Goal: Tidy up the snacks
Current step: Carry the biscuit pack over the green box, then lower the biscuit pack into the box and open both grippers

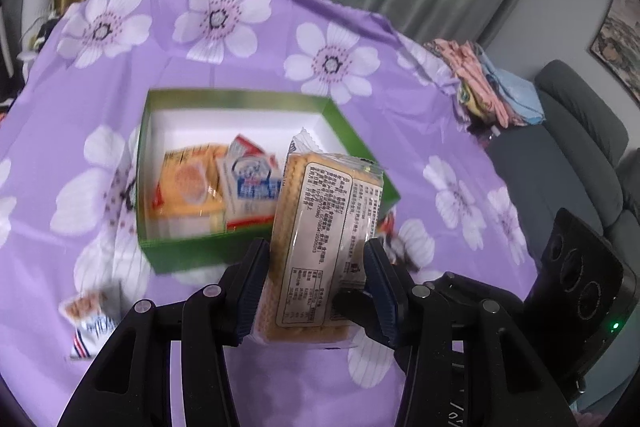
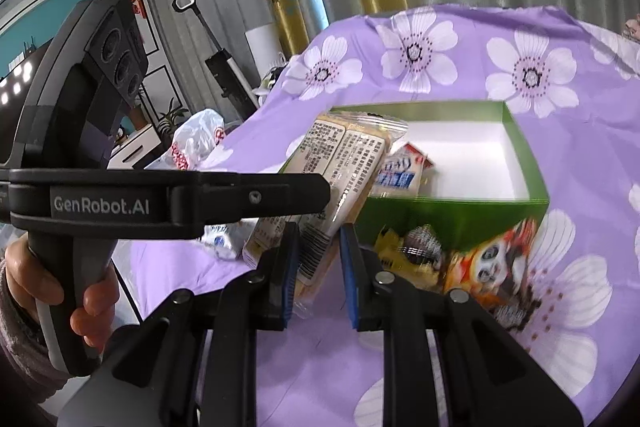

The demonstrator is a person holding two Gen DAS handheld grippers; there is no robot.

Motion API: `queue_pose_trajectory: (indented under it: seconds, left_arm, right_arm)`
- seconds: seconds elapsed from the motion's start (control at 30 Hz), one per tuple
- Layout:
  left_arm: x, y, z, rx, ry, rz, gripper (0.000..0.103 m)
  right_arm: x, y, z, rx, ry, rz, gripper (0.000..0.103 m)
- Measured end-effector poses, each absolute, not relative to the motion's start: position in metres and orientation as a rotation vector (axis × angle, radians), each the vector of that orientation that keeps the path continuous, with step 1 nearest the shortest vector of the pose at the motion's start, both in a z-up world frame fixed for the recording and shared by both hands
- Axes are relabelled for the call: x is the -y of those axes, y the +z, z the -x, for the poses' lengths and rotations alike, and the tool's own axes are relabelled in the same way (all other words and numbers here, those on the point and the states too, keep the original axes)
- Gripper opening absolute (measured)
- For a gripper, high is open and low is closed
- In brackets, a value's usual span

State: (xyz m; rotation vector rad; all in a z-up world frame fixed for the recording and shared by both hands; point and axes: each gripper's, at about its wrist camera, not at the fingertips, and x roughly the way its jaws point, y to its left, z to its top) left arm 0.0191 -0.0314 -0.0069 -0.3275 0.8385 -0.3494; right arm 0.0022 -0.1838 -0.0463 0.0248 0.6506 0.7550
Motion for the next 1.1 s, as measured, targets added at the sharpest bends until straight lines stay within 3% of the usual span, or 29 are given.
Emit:
queue_pose_trajectory:
  seconds: [0.4, 1.1]
  left_arm:
    - [0.031, 0.007, -0.065, -0.808, -0.35, 0.305, 0.049]
    - [0.021, -0.02, -0.125, -0.849, -0.341, 0.321, 0.049]
  right_arm:
    - [0.181, -0.031, -0.051, -0.592, 0.73, -0.017, 0.021]
    - [0.162, -0.05, -0.109, -0.635, 0.685, 0.02, 0.021]
